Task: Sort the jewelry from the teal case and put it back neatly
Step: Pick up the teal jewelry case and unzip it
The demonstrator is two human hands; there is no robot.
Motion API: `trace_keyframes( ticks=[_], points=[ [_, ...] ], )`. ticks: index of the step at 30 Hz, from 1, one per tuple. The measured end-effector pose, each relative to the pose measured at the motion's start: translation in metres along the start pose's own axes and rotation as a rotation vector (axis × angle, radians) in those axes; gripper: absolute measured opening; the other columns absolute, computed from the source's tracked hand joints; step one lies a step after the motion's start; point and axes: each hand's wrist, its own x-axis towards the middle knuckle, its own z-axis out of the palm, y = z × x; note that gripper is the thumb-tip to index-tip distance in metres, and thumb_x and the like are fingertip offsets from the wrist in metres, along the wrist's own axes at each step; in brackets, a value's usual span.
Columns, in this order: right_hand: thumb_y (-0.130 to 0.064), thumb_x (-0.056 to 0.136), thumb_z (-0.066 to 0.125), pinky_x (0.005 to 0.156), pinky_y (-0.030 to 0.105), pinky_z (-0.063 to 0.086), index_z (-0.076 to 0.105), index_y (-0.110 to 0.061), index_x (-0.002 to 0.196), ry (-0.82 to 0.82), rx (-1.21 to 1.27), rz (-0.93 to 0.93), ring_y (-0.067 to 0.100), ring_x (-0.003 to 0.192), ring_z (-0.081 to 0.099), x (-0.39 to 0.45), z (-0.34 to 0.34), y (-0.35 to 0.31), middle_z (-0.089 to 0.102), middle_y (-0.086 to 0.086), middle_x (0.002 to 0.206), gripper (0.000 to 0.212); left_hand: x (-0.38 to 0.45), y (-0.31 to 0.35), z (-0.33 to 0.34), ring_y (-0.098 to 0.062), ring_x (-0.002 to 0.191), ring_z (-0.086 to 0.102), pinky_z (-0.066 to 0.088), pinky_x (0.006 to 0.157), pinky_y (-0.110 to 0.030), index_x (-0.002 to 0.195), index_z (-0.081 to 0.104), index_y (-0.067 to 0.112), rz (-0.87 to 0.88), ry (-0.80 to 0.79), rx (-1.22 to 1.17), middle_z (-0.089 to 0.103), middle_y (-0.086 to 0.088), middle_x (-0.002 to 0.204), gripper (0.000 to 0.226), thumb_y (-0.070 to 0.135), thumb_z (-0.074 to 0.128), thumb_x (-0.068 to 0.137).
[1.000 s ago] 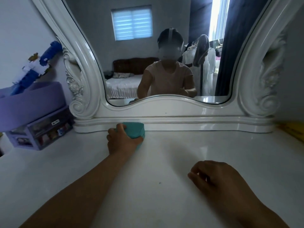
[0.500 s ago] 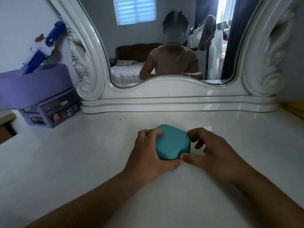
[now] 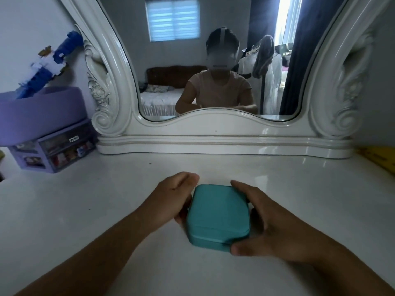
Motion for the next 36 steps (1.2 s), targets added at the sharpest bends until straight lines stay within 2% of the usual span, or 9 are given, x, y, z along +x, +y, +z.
trace_keyframes(
  ticks=[3, 5, 7, 10, 14, 20, 26, 31, 36],
  points=[
    [-0.045, 0.051, 0.085, 0.099, 0.011, 0.036, 0.006, -0.056, 0.132, 0.022, -0.011, -0.008, -0.015, 0.122, 0.031, 0.004, 0.006, 0.001, 0.024, -0.038, 0.131, 0.113, 0.016, -0.010, -0.001, -0.025, 0.070, 0.061, 0.049, 0.064, -0.017, 0.099, 0.068, 0.029, -0.006, -0.107, -0.080, 0.070, -0.003, 0.088, 0.033, 0.009, 0.042, 0.094],
    [-0.043, 0.051, 0.086, 0.094, 0.004, 0.036, 0.006, -0.060, 0.129, 0.023, 0.019, -0.004, -0.021, 0.118, 0.030, 0.005, 0.007, 0.002, 0.024, -0.041, 0.129, 0.114, 0.018, -0.018, 0.000, -0.020, 0.093, 0.067, 0.051, 0.081, -0.021, 0.105, 0.068, 0.028, 0.002, -0.232, -0.153, 0.072, 0.000, 0.102, 0.041, 0.000, 0.040, 0.093],
    [-0.038, 0.052, 0.087, 0.090, 0.001, 0.037, 0.007, -0.063, 0.127, 0.018, 0.039, -0.004, -0.023, 0.116, 0.031, 0.007, 0.006, 0.004, 0.026, -0.041, 0.127, 0.112, 0.017, -0.020, -0.001, -0.016, 0.100, 0.065, 0.051, 0.087, -0.030, 0.110, 0.065, 0.026, 0.016, -0.289, -0.165, 0.070, -0.001, 0.109, 0.043, -0.004, 0.038, 0.094],
    [-0.032, 0.053, 0.087, 0.088, 0.002, 0.039, 0.007, -0.066, 0.127, -0.009, 0.072, 0.010, -0.022, 0.115, 0.034, 0.010, 0.006, 0.005, 0.030, -0.040, 0.126, 0.114, 0.018, -0.024, -0.004, -0.034, 0.104, 0.062, 0.045, 0.096, -0.049, 0.111, 0.065, 0.025, 0.016, -0.282, -0.136, 0.069, -0.012, 0.111, 0.047, -0.007, 0.035, 0.093],
    [-0.026, 0.051, 0.085, 0.088, 0.006, 0.043, 0.009, -0.063, 0.131, -0.031, 0.145, 0.020, -0.018, 0.116, 0.038, 0.011, 0.005, 0.006, 0.035, -0.036, 0.127, 0.117, 0.019, -0.025, -0.004, -0.034, 0.099, 0.064, 0.049, 0.092, -0.044, 0.106, 0.068, 0.018, 0.030, -0.262, -0.067, 0.071, -0.015, 0.105, 0.043, -0.009, 0.037, 0.091],
    [-0.018, 0.051, 0.085, 0.082, 0.004, 0.043, 0.008, -0.064, 0.130, -0.003, 0.194, 0.008, -0.017, 0.112, 0.044, 0.010, 0.009, 0.006, 0.040, -0.035, 0.120, 0.120, 0.019, -0.028, -0.003, -0.006, 0.071, 0.063, 0.047, 0.063, -0.012, 0.082, 0.069, 0.023, 0.133, -0.065, 0.154, 0.071, 0.003, 0.080, 0.024, 0.005, 0.053, 0.089],
    [-0.009, 0.055, 0.085, 0.079, 0.007, 0.046, 0.000, -0.063, 0.132, 0.075, 0.218, 0.005, -0.013, 0.107, 0.049, 0.015, 0.014, 0.007, 0.043, -0.031, 0.116, 0.126, 0.016, -0.026, -0.014, -0.009, 0.069, 0.059, 0.045, 0.065, -0.020, 0.073, 0.063, 0.025, 0.254, 0.049, 0.411, 0.065, 0.008, 0.073, 0.018, 0.015, 0.058, 0.087],
    [-0.011, 0.057, 0.086, 0.071, -0.001, 0.042, 0.004, -0.052, 0.136, 0.240, 0.196, 0.033, -0.023, 0.099, 0.046, 0.020, 0.008, 0.014, 0.042, -0.026, 0.117, 0.121, -0.002, -0.022, -0.020, -0.006, 0.070, 0.058, 0.045, 0.065, -0.017, 0.072, 0.058, 0.035, 0.388, -0.122, 0.610, 0.059, 0.018, 0.072, 0.018, 0.024, 0.060, 0.085],
    [-0.016, 0.056, 0.086, 0.072, -0.001, 0.042, 0.000, -0.055, 0.135, 0.231, 0.175, 0.037, -0.022, 0.101, 0.045, 0.022, 0.007, 0.019, 0.041, -0.027, 0.119, 0.124, -0.016, -0.014, -0.014, -0.006, 0.055, 0.055, 0.037, 0.049, -0.010, 0.054, 0.050, 0.030, 0.475, -0.192, 0.524, 0.053, 0.013, 0.054, 0.026, 0.027, 0.064, 0.076]
  ],
)
